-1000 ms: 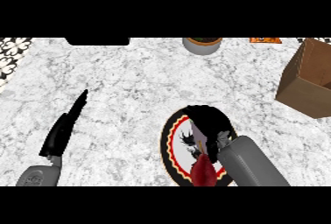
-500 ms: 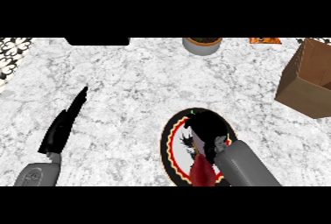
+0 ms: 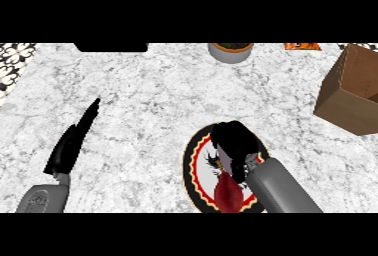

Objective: Pick the eggplant from the plate and place it in the cardboard box

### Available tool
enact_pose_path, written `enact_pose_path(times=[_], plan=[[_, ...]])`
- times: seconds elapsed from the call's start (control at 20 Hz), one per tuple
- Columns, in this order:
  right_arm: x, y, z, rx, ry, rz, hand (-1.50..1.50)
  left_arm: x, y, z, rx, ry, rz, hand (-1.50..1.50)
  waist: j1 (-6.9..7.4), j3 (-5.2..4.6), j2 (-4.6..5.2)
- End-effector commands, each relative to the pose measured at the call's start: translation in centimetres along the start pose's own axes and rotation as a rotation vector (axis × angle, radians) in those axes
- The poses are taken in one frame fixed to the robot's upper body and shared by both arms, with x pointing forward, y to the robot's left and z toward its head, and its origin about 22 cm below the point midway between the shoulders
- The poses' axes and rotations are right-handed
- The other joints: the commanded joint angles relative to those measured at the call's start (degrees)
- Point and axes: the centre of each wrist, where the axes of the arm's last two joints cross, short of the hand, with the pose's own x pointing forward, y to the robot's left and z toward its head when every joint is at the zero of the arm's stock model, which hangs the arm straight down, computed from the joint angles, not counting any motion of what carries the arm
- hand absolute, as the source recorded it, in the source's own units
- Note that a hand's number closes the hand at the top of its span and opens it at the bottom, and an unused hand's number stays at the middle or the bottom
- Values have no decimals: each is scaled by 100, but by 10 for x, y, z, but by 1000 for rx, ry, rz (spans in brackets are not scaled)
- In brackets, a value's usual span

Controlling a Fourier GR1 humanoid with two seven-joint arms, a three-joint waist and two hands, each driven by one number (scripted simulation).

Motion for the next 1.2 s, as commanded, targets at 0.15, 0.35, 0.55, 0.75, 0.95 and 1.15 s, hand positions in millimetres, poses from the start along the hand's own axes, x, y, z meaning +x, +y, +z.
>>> enact_pose_path(times=[0.15, 0.35, 0.55, 0.75, 0.95, 1.15], plan=[[4, -14, 14, -149, 17, 37, 150, 5, -13, 4, -4, -8, 13, 0, -19, 17, 10], [-24, -44, -14, -242, 236, -44, 150, 0, -7, -8, 10, -4, -4, 0, 22, 17, 59], [-62, -66, -15, -312, 659, -180, 150, 4, -5, -5, -13, -17, -13, 0, 87, 22, 94], [-92, -121, -17, -419, 765, -172, 150, 2, -16, 0, -9, -15, 2, 0, 154, 19, 63], [-64, -137, -20, -515, 837, -131, 150, 0, -4, -1, 5, 1, -11, 0, 30, 15, 21], [-52, -175, -6, -623, 958, -62, 150, -8, 5, 6, 0, 8, 2, 0, -7, 14, -6]])
